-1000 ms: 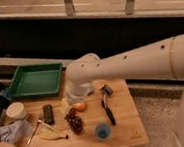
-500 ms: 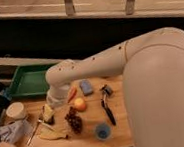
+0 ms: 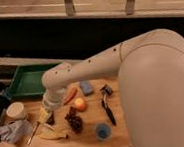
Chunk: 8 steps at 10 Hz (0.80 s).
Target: Place banana in paper cup
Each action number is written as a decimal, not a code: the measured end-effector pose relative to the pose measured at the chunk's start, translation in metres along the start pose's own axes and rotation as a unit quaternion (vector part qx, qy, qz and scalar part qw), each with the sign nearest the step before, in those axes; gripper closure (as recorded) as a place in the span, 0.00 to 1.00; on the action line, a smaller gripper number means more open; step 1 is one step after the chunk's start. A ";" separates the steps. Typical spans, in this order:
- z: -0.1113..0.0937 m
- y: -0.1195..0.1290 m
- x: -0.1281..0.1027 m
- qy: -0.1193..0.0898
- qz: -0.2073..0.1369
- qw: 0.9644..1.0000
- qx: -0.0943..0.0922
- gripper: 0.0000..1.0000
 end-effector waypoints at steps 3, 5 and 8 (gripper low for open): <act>0.016 -0.002 -0.002 0.010 0.007 1.000 -0.018 0.34; 0.046 -0.014 0.000 0.020 0.015 0.999 -0.040 0.34; 0.086 -0.017 -0.003 0.033 0.025 0.996 -0.077 0.34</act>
